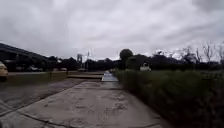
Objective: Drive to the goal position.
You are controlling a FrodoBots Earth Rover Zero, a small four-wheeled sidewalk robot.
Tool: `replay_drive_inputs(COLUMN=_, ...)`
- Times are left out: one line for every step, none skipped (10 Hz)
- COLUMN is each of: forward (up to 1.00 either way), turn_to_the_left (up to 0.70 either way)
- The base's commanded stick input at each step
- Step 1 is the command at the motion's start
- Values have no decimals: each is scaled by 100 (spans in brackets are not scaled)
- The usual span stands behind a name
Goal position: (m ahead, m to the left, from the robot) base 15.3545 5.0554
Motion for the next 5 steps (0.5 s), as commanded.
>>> replay_drive_inputs(forward=50, turn_to_the_left=0)
replay_drive_inputs(forward=50, turn_to_the_left=0)
replay_drive_inputs(forward=50, turn_to_the_left=0)
replay_drive_inputs(forward=50, turn_to_the_left=0)
replay_drive_inputs(forward=50, turn_to_the_left=0)
